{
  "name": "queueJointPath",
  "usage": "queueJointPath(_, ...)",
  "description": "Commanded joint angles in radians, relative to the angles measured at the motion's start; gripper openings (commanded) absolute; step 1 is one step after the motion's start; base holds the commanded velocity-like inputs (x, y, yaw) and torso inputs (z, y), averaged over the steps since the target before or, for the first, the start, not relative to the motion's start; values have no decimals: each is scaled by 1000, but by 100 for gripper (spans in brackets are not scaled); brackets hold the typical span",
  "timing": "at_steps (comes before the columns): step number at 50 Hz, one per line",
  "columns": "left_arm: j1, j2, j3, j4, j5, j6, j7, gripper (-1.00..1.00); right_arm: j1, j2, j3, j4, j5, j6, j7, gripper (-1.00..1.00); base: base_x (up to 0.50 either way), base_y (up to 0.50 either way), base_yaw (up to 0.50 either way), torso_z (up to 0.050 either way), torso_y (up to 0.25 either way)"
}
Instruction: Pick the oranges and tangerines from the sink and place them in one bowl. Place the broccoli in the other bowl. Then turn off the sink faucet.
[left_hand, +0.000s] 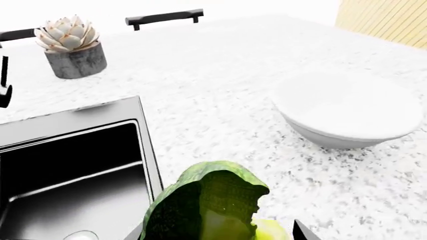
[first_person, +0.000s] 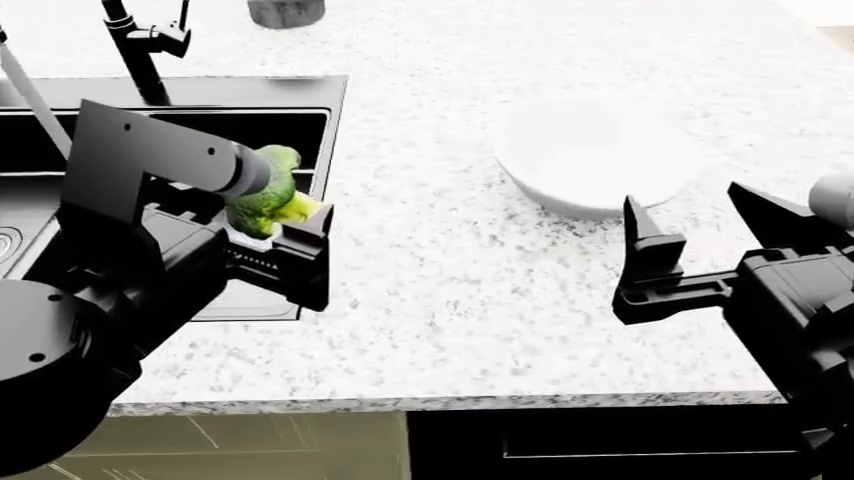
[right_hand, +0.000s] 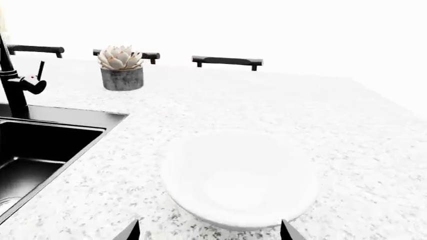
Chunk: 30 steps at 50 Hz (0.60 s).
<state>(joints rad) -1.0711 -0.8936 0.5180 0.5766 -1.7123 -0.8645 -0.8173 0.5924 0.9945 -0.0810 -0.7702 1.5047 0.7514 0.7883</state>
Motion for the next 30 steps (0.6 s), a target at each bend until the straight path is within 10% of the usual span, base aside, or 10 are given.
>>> queueJointPath(1, -1, -3, -5, -10, -2, 14, -2, -100, -23, 6, 13, 11, -19, -11, -17, 100, -10, -500, 0, 0, 0)
queueJointPath(30, 1, 0, -1, -33, 22, 21, 6, -100, -36, 24, 11, 13, -90, -7, -70, 100, 278, -367, 0, 0, 0)
